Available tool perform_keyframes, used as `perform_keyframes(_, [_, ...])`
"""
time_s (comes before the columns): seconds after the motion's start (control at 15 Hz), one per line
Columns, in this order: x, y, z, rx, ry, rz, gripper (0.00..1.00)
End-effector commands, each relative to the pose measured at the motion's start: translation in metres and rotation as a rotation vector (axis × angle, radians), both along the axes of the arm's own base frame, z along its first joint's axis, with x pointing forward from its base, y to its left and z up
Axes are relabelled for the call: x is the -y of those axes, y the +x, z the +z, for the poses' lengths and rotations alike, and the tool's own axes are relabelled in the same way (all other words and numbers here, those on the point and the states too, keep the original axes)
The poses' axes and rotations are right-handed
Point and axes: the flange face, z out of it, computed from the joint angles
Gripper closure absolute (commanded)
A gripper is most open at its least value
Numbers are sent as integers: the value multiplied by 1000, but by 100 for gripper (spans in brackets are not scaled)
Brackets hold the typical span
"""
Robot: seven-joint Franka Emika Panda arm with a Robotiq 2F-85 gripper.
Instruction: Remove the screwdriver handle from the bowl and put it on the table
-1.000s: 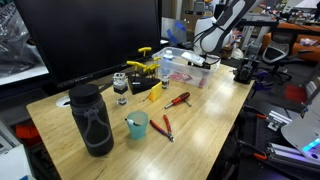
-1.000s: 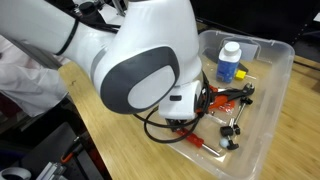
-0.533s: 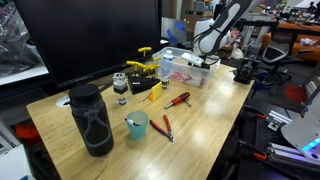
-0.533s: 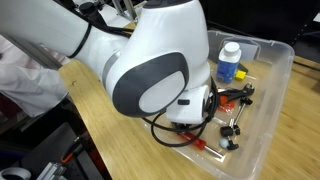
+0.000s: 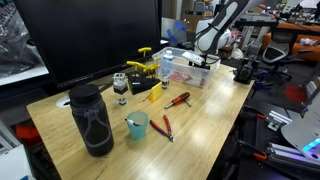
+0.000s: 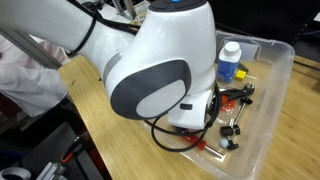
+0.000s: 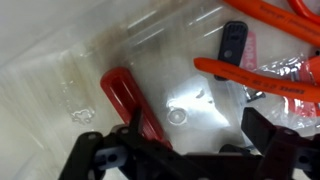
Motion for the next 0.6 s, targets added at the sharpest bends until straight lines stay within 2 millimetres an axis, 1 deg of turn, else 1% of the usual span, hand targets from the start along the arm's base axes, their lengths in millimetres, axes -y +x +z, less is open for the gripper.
perform_keyframes(0.0, [6, -4, -3, 1, 11, -1, 0])
perform_keyframes(0.2, [7, -4, 4, -4, 8, 10, 0])
perform_keyframes(0.53, [9, -5, 6, -11, 8, 33, 0])
